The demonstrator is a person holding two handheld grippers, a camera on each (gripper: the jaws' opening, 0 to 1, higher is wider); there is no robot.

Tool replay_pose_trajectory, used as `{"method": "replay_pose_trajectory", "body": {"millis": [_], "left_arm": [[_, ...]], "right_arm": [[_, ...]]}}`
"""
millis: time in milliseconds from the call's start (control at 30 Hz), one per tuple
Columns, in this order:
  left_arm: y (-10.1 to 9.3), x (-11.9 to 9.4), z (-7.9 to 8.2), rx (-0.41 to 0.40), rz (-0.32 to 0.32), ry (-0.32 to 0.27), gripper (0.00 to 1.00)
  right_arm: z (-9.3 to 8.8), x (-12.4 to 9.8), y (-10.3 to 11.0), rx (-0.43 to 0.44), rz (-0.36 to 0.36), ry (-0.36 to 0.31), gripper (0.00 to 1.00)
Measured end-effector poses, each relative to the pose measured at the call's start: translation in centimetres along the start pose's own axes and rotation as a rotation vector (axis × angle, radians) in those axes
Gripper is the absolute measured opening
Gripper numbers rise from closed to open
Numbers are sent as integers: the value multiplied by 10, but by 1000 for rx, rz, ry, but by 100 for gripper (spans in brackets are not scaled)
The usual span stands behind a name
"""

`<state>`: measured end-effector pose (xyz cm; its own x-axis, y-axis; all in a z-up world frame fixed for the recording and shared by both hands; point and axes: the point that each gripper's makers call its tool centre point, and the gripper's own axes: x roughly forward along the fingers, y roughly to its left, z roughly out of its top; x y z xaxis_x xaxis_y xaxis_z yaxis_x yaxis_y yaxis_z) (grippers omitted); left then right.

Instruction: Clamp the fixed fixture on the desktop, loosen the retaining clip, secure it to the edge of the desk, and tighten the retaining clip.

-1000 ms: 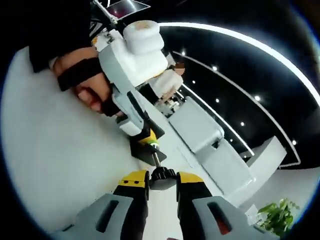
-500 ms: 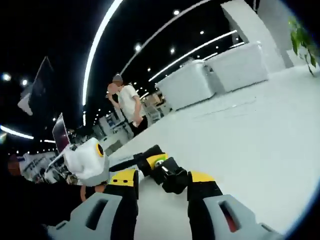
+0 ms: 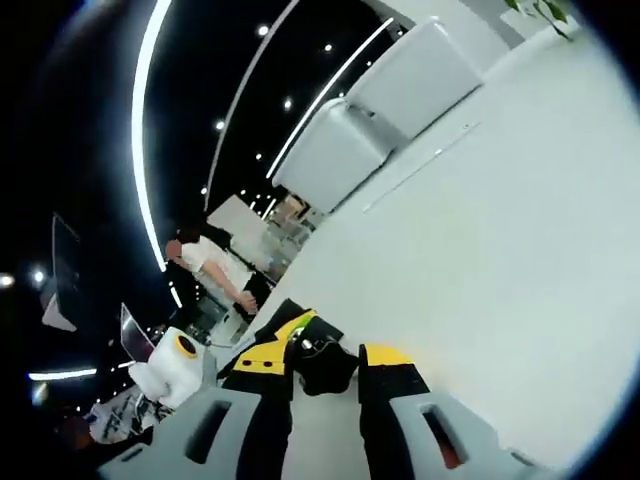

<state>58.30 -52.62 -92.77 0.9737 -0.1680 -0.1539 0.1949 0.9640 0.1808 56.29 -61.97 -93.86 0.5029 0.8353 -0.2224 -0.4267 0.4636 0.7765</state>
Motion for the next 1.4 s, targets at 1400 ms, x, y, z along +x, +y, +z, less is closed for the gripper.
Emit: {"method": "replay_pose_trajectory", "body": {"millis": [1400], "left_arm": [[0, 3, -4, 3, 2, 1, 6]], "right_arm": [[-12, -12, 45, -1779, -251, -222, 17]]}}
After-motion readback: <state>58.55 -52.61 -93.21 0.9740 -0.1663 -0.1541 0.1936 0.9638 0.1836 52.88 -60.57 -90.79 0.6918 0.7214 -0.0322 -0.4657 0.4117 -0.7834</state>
